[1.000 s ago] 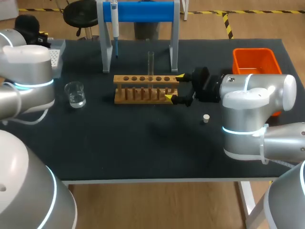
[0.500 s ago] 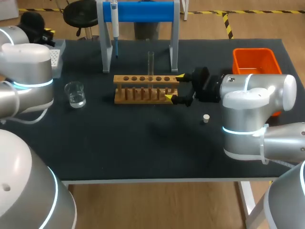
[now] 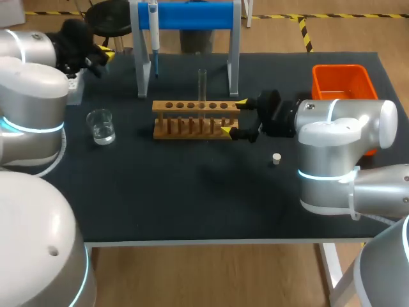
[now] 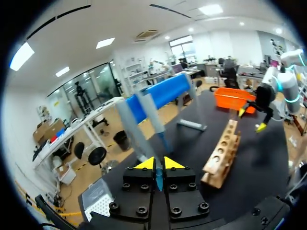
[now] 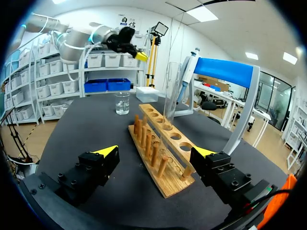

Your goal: Invert the test tube, pick up the pipette, mount the tip to pipette, aspirate from beaker and dispense into the tube, eject the tip, return the pipette, and cap with the stopper.

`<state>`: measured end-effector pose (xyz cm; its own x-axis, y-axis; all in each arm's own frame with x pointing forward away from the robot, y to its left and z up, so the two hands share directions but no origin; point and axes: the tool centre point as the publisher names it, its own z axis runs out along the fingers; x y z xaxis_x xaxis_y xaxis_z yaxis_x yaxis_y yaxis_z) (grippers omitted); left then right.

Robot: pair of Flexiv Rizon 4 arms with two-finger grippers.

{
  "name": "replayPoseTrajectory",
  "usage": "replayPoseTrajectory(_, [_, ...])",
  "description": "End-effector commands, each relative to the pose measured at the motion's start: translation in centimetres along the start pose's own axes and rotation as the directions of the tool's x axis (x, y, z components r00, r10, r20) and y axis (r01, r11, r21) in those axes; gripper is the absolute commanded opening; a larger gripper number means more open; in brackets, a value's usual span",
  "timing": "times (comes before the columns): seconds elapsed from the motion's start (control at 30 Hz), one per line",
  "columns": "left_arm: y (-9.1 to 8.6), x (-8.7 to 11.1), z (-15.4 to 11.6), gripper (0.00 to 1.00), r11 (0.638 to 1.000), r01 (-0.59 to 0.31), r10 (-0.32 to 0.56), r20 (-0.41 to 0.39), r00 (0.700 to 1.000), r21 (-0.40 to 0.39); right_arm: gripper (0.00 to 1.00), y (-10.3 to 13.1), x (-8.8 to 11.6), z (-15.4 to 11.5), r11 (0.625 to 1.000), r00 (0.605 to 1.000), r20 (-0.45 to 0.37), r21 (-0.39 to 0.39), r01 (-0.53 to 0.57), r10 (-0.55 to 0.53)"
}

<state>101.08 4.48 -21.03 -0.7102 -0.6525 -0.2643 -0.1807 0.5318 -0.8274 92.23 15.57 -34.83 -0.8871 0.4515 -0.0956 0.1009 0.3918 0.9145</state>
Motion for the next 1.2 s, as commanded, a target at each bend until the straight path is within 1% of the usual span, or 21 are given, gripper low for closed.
replayPoseTrajectory(0.03, [-2.5, 2.3, -4.0, 0.0, 0.994, -0.048, 0.035, -0.134, 0.99, -0.098, 1.0, -0.1, 0.0, 0.0, 1.0, 1.0, 0.0, -0.001, 0.0, 0.0])
replayPoseTrajectory(0.1, [-3.8, 3.8, -4.2, 0.0, 0.992, -0.073, 0.055, -0.172, 0.983, -0.101, 1.0, -0.1, 0.0, 0.0, 1.0, 1.0, 0.0, -0.001, 0.0, 0.0])
replayPoseTrajectory(0.13, [-4.4, 4.5, -4.3, 0.0, 0.993, -0.077, 0.058, -0.196, 0.979, -0.089, 1.0, -0.1, 0.0, 0.0, 1.0, 1.0, 0.0, -0.001, 0.0, 0.0])
replayPoseTrajectory(0.2, [-5.4, 5.8, -4.5, 0.0, 0.991, -0.087, 0.063, -0.223, 0.973, -0.1, 1.0, -0.1, 0.0, 0.0, 1.0, 1.0, 0.0, -0.001, 0.0, 0.0])
replayPoseTrajectory(0.23, [-6.0, 6.5, -4.6, 0.0, 0.992, -0.09, 0.067, -0.249, 0.966, -0.084, 1.0, -0.1, 0.0, 0.0, 1.0, 1.0, 0.0, -0.001, 0.0, 0.0])
replayPoseTrajectory(0.4, [-7.9, 9.6, -4.5, 0.0, 0.987, -0.119, 0.08, -0.321, 0.944, -0.106, 1.0, -0.1, 0.0, 0.0, 1.0, 1.0, 0.0, -0.001, 0.0, 0.0])
replayPoseTrajectory(0.43, [-8.2, 10.2, -4.5, 0.0, 0.989, -0.113, 0.074, -0.344, 0.936, -0.097, 1.0, -0.1, 0.0, 0.0, 1.0, 1.0, 0.0, -0.001, 0.0, 0.0])
replayPoseTrajectory(0.5, [-8.8, 11.2, -4.4, 0.0, 0.988, -0.122, 0.078, -0.361, 0.929, -0.1, 1.0, -0.1, 0.0, 0.0, 1.0, 1.0, 0.0, -0.001, 0.0, 0.0])
replayPoseTrajectory(0.53, [-9.1, 11.7, -4.4, 0.0, 0.99, -0.112, 0.071, -0.373, 0.925, -0.089, 1.0, -0.1, 0.0, 0.0, 1.0, 1.0, 0.0, -0.001, 0.0, 0.0])
replayPoseTrajectory(0.7, [-10.5, 13.7, -4.0, 0.0, 0.988, -0.127, 0.083, -0.409, 0.909, -0.083, 1.0, -0.1, 0.0, 0.0, 1.0, 1.0, 0.0, -0.001, 0.0, 0.0])
replayPoseTrajectory(1.03, [-12.6, 16.5, -2.6, 0.0, 0.991, -0.127, 0.089, -0.471, 0.877, -0.05, 1.0, -0.1, 0.0, 0.0, 1.0, 1.0, 0.0, -0.001, 0.0, 0.0])
replayPoseTrajectory(1.1, [-12.9, 16.8, -2.5, 0.0, 0.991, -0.124, 0.088, -0.474, 0.876, -0.046, 1.0, -0.1, 0.0, 0.0, 1.0, 1.0, 0.0, -0.001, 0.0, 0.0])
replayPoseTrajectory(1.13, [-13.1, 17.0, -2.4, 0.0, 0.995, -0.1, 0.075, -0.48, 0.874, -0.026, 1.0, -0.1, 0.0, 0.0, 1.0, 1.0, 0.0, -0.001, 0.0, 0.0])
replayPoseTrajectory(1.2, [-13.6, 17.4, -2.4, 0.0, 0.994, -0.106, 0.082, -0.479, 0.874, -0.023, 1.0, -0.1, 0.0, 0.0, 1.0, 1.0, 0.0, -0.001, 0.0, 0.0])
